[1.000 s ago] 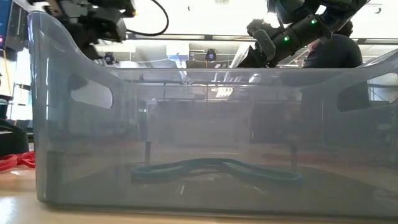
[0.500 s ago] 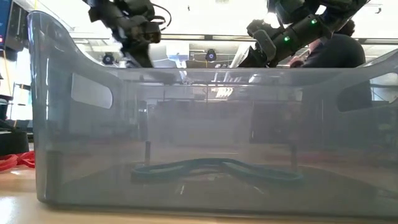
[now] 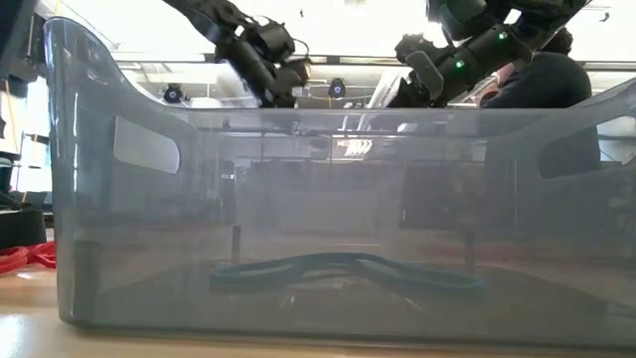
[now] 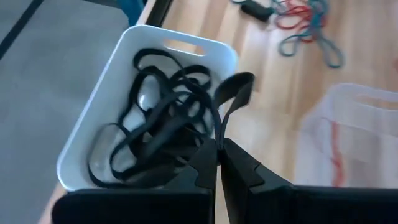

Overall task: Sort rubber bands into baskets
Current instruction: Put the black rubber band into the white bin

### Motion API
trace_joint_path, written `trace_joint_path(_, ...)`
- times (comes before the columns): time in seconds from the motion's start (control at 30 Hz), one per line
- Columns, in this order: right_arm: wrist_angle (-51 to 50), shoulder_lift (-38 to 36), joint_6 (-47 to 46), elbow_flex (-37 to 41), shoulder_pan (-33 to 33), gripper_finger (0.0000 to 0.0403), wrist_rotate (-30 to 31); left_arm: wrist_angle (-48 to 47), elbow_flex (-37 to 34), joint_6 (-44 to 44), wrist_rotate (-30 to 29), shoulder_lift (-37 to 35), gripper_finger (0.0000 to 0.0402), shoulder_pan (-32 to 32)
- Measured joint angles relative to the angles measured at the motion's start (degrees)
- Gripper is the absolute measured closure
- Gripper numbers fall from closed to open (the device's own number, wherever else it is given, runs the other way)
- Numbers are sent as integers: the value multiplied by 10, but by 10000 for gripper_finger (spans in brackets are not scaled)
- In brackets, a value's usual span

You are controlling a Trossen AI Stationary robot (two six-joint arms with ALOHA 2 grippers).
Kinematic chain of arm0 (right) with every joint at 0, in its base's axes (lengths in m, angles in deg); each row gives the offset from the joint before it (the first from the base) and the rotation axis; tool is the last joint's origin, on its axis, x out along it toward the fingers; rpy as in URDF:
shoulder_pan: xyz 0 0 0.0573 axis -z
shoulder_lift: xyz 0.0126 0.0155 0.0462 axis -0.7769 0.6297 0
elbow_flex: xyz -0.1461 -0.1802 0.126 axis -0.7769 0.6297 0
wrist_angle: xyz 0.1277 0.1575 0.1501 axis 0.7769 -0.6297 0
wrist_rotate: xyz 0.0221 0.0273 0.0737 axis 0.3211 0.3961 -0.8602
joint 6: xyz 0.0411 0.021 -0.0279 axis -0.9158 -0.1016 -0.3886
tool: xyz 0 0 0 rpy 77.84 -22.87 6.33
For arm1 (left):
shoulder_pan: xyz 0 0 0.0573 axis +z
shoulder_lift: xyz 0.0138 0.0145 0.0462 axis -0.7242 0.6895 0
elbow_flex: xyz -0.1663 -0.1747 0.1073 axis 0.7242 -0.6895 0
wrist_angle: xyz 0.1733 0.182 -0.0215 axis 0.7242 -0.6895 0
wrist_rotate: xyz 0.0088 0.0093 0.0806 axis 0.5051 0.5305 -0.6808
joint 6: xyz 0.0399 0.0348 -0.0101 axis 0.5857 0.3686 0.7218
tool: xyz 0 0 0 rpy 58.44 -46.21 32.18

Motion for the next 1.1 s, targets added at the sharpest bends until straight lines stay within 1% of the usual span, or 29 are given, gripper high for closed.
trace_joint_path(0.2, -1, 0, 0, 0, 0, 403, 0, -6, 50, 18, -5, 79, 401, 25)
trace_joint_path(0.37, 0, 0, 0, 0, 0, 403, 0, -4, 71, 20, -14, 127, 401, 43)
trace_joint_path(0.53, 0, 0, -3, 0, 0, 403, 0, -3, 73, 29, -15, 152, 401, 53)
trace_joint_path(0.63, -1, 0, -4, 0, 0, 403, 0, -4, 73, 30, -19, 156, 394, 53)
trace_joint_path(0.77, -1, 0, -4, 0, 0, 403, 0, -2, 73, 44, -28, 154, 373, 46)
trace_joint_path(1.0, -1, 0, -15, 0, 0, 403, 0, -4, 73, 45, -29, 154, 318, 27)
trace_joint_path(1.1, -2, 0, -15, 0, 0, 403, 0, -4, 73, 45, -43, 148, 297, 18)
